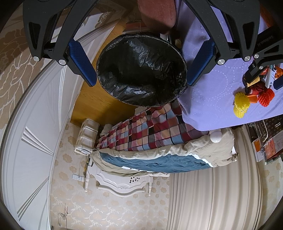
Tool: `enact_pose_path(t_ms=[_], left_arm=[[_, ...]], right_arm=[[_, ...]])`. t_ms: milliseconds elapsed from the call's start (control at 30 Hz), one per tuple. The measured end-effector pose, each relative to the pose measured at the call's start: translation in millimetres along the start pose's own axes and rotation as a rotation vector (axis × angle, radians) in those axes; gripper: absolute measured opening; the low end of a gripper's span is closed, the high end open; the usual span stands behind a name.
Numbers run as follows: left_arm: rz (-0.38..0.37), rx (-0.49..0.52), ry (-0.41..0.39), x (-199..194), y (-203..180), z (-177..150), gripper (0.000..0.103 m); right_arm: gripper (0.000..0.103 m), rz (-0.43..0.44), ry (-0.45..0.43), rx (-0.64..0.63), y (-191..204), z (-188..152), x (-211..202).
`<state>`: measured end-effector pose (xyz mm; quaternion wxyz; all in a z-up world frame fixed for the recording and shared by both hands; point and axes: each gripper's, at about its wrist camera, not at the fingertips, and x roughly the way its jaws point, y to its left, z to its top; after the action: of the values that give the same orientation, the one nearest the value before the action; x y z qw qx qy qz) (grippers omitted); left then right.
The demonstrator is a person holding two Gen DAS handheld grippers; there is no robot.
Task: Collect trash
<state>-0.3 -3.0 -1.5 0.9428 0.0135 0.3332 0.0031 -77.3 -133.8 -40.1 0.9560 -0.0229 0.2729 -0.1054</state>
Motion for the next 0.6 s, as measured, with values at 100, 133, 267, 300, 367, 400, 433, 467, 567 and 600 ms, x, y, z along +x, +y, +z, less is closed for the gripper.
enact_pose_path(t_ms=[100, 133, 267, 300, 367, 400, 433, 467, 567, 600], left_arm=[[0.000, 0.001, 0.000, 0.1, -0.1, 0.1, 0.097], [-0.001, 0.000, 0.001, 0.2, -0.1, 0.1, 0.097], [0.000, 0.002, 0.001, 0.1, -0.4, 0.2, 0.097], [0.000, 0.001, 0.000, 0.0, -0.3, 0.3, 0.097], [0.001, 0.001, -0.001, 0.2, -0.6, 0.4, 0.097], [0.001, 0.001, 0.000, 0.4, -0.7, 0.4, 0.097], [0.001, 0.001, 0.000, 1.0, -1.0, -0.5, 0.097], [0.001, 0.000, 0.001, 1.2, -1.0, -0.6, 0.097], [0.001, 0.001, 0.002, 0.9, -1.3, -0.4, 0.097], [0.000, 0.002, 0.001, 0.9, -1.6, -0.6, 0.097]], right_arm=[[0.099, 0.000, 0.000, -0.001, -0.3, -0.8, 0.6], [0.099, 0.000, 0.000, -0.001, 0.0, -0.1, 0.2], [0.099, 0.000, 0.001, 0.000, -1.7, -3.0, 2.1], [0.099, 0.000, 0.001, 0.000, -0.1, -0.7, 0.9], [0.099, -0.001, 0.001, 0.000, -1.1, -3.0, 2.3], [0.099, -0.001, 0.001, 0.000, -0.2, -1.6, 1.6], [0.099, 0.000, 0.001, 0.000, -0.6, -2.4, 2.2], [0.099, 0.001, 0.002, 0.000, -0.8, -3.1, 2.8], [0.099, 0.000, 0.002, -0.001, 1.4, 0.4, 1.5], [0.099, 0.000, 0.003, -0.001, 1.7, 0.8, 1.8]])
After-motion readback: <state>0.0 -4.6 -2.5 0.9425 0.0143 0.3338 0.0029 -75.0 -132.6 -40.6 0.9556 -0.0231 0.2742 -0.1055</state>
